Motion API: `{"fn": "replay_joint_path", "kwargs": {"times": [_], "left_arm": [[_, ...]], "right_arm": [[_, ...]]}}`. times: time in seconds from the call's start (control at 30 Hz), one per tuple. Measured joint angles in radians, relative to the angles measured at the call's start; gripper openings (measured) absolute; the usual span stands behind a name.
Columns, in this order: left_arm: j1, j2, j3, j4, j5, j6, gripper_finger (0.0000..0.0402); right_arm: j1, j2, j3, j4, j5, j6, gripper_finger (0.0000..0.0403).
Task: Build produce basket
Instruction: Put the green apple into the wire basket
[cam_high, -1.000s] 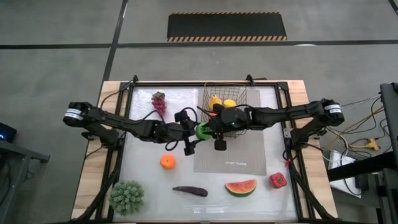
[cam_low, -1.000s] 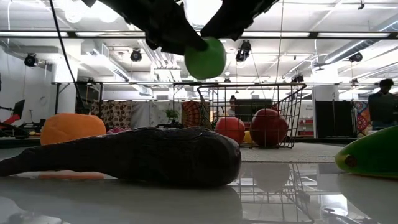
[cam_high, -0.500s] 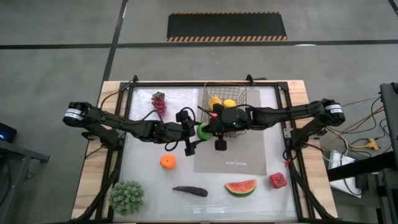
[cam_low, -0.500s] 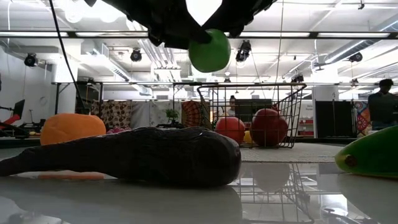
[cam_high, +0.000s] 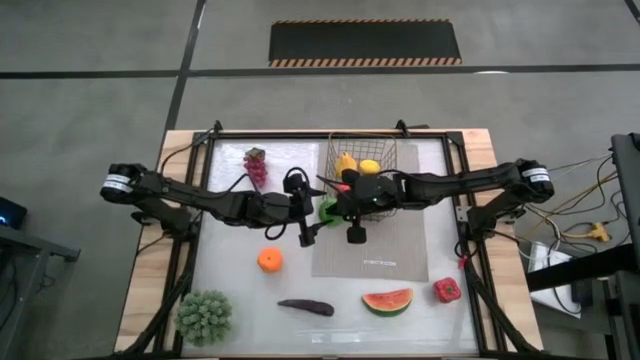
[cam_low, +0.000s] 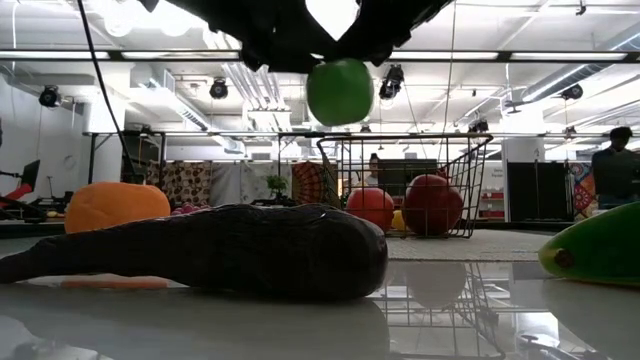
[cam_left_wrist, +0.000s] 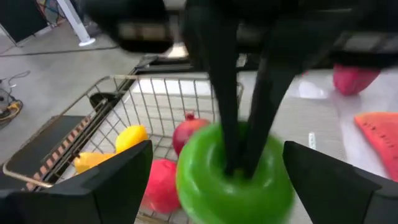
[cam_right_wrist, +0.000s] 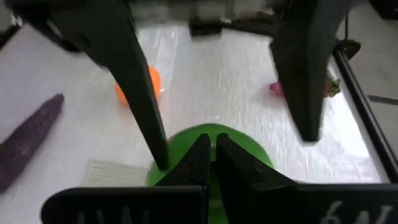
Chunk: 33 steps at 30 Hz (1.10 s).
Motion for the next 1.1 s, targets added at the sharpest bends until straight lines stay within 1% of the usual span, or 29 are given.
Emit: {"fn": "replay_joint_path", "kwargs": {"times": [0.1, 0.23, 0.3, 0.43, 0.5, 0.67, 0.77, 0.97, 1.1], "left_arm": [[0.002, 0.001, -0.001, 0.000, 0.000, 0.012, 0.0342], [0.002, -0.013, -0.003, -0.009, 0.000, 0.080, 0.0342], [0.002, -0.034, -0.003, -0.014, 0.000, 0.115, 0.0342], [0.004, -0.074, -0.003, -0.010, 0.000, 0.147, 0.0343], [0.004, -0.089, -0.010, 0.001, 0.000, 0.154, 0.0343], [0.004, -0.110, -0.022, 0.024, 0.000, 0.157, 0.0343], [0.004, -0.106, -0.030, 0.054, 0.000, 0.157, 0.0343], [0.004, -0.092, -0.031, 0.081, 0.000, 0.158, 0.0343], [0.004, -0.092, -0.031, 0.085, 0.000, 0.157, 0.0343]], "right_arm": [[0.000, -0.005, 0.000, 0.004, 0.004, -0.002, 0.0009], [-0.006, -0.015, 0.000, -0.004, 0.022, 0.005, 0.0009], [-0.013, -0.031, 0.000, -0.019, 0.066, 0.023, 0.0009], [-0.049, -0.082, -0.020, -0.046, 0.214, 0.094, 0.0009], [-0.081, -0.114, -0.052, -0.045, 0.245, 0.139, 0.0009], [-0.182, -0.192, -0.195, 0.046, 0.245, 0.261, 0.0009], [-0.250, -0.207, -0.282, 0.115, 0.247, 0.344, 0.0009], [-0.340, -0.174, -0.382, 0.175, 0.246, 0.446, 0.0009], [-0.360, -0.135, -0.394, 0.203, 0.248, 0.457, 0.0009]]}}
